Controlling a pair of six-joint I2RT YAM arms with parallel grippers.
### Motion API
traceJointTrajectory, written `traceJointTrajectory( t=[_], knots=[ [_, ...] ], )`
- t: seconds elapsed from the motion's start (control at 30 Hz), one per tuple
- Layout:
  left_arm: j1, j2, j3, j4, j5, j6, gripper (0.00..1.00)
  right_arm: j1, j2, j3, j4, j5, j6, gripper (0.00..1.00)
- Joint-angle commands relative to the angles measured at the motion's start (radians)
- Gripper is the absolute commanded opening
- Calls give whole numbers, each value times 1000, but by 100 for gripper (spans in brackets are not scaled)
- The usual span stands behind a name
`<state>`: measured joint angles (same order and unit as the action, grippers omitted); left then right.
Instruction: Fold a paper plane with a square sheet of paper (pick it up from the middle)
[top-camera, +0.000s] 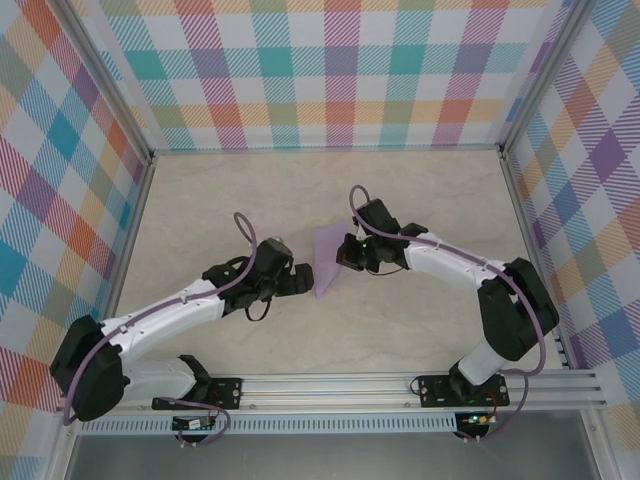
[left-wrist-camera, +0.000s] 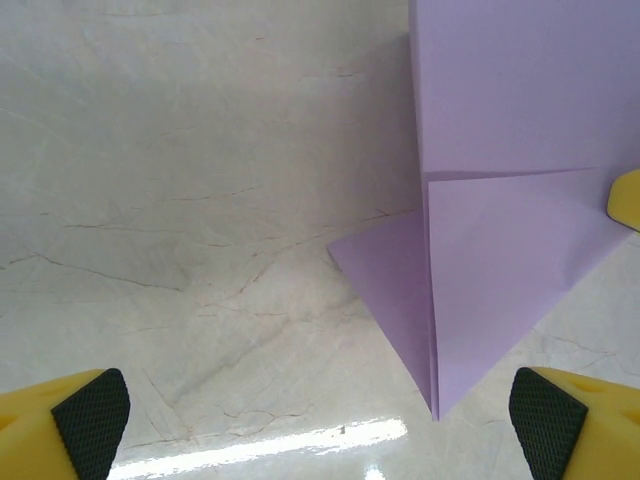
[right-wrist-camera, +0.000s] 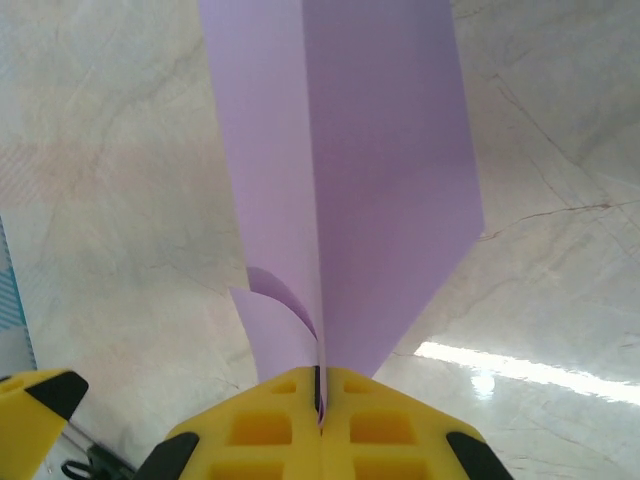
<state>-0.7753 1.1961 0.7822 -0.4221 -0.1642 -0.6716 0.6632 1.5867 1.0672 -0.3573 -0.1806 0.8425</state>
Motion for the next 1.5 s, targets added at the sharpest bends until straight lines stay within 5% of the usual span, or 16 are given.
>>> traceJointTrajectory(
  t=[0.0,0.17,0.5,0.97,1.47],
  knots=[
    [12,-47,-48,77,-26,77,100,32,-1,33,-57,112,156,0],
    [11,-108,-126,194,-18,121,100,42,59,22,17,94,321,0],
    [11,-202,-191,269,-5,240,99,50,148,170,-51,89,342,0],
    [7,-22,-298,661,85,551,89,55,239,275,-272,117,549,0],
    [10,191,-293,792,111,723,57,45,359,412,-340,-13,507,1]
  ],
)
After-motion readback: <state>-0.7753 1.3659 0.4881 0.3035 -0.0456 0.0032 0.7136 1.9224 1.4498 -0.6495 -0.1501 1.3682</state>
